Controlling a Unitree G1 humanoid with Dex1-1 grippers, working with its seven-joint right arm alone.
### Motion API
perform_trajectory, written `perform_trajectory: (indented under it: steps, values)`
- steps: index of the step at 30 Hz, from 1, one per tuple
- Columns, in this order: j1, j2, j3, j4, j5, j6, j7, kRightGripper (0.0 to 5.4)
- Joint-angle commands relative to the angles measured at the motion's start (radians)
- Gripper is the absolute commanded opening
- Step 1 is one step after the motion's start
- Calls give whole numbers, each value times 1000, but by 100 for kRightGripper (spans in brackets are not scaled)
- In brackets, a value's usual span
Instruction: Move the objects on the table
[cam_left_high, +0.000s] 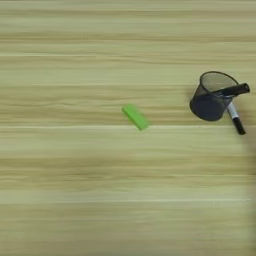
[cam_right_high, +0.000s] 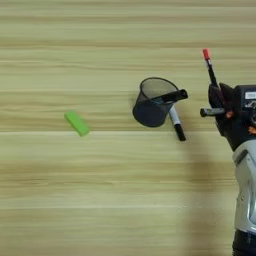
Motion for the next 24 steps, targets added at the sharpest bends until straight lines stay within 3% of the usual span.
perform_trajectory:
  steps: [1,24]
  values:
    - [-49,-61,-20,31,-1,-56,-16,74]
    - [-142,-71,100,505,-42,-166,13,74]
